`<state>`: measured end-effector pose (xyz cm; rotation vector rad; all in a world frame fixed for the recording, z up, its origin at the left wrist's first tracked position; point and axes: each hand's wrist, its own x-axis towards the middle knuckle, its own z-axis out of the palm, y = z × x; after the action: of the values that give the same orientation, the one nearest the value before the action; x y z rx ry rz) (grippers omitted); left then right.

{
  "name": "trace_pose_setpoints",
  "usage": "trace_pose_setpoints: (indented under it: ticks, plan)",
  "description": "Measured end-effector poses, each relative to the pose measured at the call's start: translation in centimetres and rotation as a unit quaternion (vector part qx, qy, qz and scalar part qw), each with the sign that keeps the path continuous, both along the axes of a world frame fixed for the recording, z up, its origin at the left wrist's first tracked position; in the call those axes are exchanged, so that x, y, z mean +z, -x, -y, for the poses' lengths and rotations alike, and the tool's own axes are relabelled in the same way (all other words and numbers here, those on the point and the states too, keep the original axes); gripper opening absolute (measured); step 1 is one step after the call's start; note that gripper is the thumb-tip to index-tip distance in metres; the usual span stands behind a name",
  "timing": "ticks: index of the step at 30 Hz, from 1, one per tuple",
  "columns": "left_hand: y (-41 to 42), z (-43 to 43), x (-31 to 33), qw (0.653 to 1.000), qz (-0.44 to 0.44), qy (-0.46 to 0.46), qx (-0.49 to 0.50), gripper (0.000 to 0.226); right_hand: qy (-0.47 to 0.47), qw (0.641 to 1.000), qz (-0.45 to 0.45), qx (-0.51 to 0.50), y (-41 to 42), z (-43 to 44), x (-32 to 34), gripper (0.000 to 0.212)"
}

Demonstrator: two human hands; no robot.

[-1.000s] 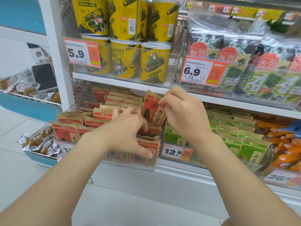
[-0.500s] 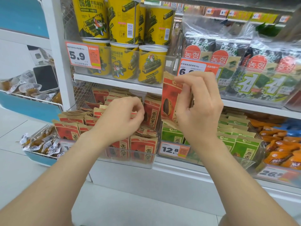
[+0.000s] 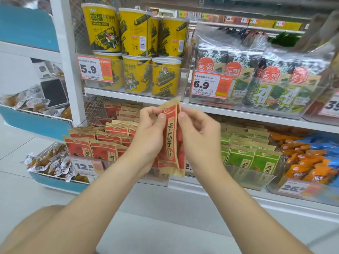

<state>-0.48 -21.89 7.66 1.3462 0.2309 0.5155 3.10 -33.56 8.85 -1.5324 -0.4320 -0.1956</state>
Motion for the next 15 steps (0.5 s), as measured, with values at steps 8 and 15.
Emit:
trace_pose_setpoints:
  ticks: [8, 15]
  plan:
    - [1.0, 2.1, 0.5, 0.995, -0.006, 0.091, -0.034, 0.035, 0.083, 0.993, -0.054, 0.071, 0.2, 0.6, 0.3, 0.021]
    - [2.0, 2.0, 0.2, 0.999, -0.017, -0.021, -0.024, 0.035, 0.026, 0.980, -0.161, 0.118, 1.2, 0.5, -0.4, 0.022]
